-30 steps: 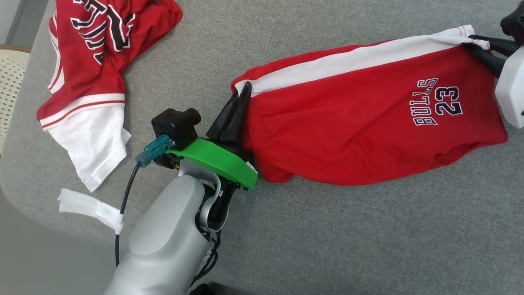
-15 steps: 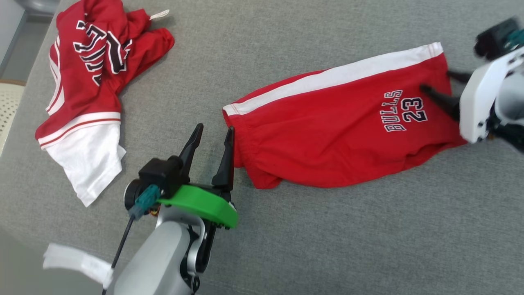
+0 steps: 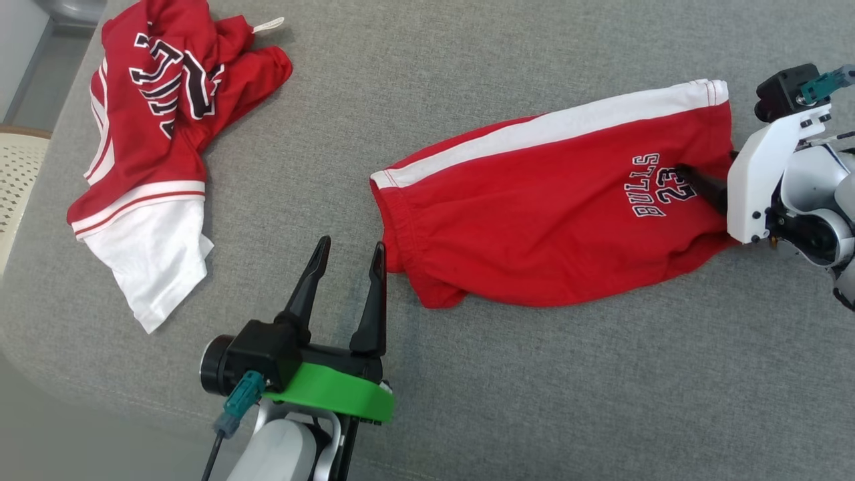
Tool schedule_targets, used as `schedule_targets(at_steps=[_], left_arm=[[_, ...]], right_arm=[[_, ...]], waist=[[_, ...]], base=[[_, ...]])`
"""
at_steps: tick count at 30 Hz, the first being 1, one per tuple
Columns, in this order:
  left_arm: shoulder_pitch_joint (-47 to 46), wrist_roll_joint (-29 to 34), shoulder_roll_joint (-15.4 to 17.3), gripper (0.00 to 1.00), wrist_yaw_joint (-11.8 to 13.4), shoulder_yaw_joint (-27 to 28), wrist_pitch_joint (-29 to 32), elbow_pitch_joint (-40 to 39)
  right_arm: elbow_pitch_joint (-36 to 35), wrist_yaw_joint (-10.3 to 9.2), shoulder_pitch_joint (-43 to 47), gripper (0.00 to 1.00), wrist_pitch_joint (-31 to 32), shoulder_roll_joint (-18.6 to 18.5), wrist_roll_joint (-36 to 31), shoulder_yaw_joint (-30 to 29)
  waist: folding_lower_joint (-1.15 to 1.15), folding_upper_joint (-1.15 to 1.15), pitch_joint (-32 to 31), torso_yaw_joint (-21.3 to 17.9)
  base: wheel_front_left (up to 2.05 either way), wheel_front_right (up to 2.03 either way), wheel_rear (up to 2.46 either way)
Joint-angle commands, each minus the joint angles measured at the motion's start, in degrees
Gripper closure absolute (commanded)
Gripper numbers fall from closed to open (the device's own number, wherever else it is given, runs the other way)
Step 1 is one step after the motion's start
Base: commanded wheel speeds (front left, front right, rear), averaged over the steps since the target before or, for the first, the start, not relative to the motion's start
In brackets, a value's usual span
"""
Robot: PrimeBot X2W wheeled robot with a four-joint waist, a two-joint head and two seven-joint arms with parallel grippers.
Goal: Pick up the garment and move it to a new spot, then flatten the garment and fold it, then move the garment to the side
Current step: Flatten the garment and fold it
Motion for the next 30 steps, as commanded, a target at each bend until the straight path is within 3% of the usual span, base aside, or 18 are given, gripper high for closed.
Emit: schedule_targets(at_steps=[1,2,3,9,19,25,30], left_arm=[[1.1,0.7,-0.2,0.0,-0.5,0.6,-0.2,0.2],[1.3,1.1,-0.3,0.0,-0.7,0.9,-0.2,0.3],[1.6,1.2,-0.6,0.0,-1.1,1.3,-0.2,0.4],[4.0,2.7,-1.1,0.0,-2.4,3.7,-0.2,1.4],[10.0,4.8,-0.4,0.0,-4.5,7.6,-0.2,2.2],[12.2,5.8,-0.2,0.0,-5.7,8.4,-0.2,2.2],[13.8,5.5,-0.8,0.0,-6.0,8.2,-0.2,2.5]], right_arm=[[0.4,0.64,4.8,0.0,2.2,3.3,0.0,1.4],[0.5,0.64,5.5,0.57,2.8,3.7,0.0,0.8],[0.5,0.64,6.0,1.0,3.1,3.9,-0.3,0.2],[1.7,0.33,8.6,1.0,1.6,3.9,-1.2,-6.3],[6.2,0.27,16.3,1.0,-5.0,2.6,-0.1,-20.2],[11.2,0.33,19.2,1.0,-9.7,-0.9,-1.5,-29.1],[8.4,0.33,18.0,1.0,-8.9,-0.7,-4.3,-31.9]], waist=[[0.0,0.0,-0.6,0.2],[0.0,0.0,-0.8,0.2],[0.0,0.0,-1.2,0.1],[0.0,0.0,-4.6,-2.2],[0.0,0.0,-10.1,-10.7],[0.0,0.0,-11.1,-12.0],[0.0,0.0,-12.4,-12.3]], base=[[0.0,0.0,0.0],[0.0,0.0,0.0],[0.0,0.0,0.0],[0.0,0.0,0.0],[0.0,0.0,0.0],[0.0,0.0,0.0],[0.0,0.0,0.0]])
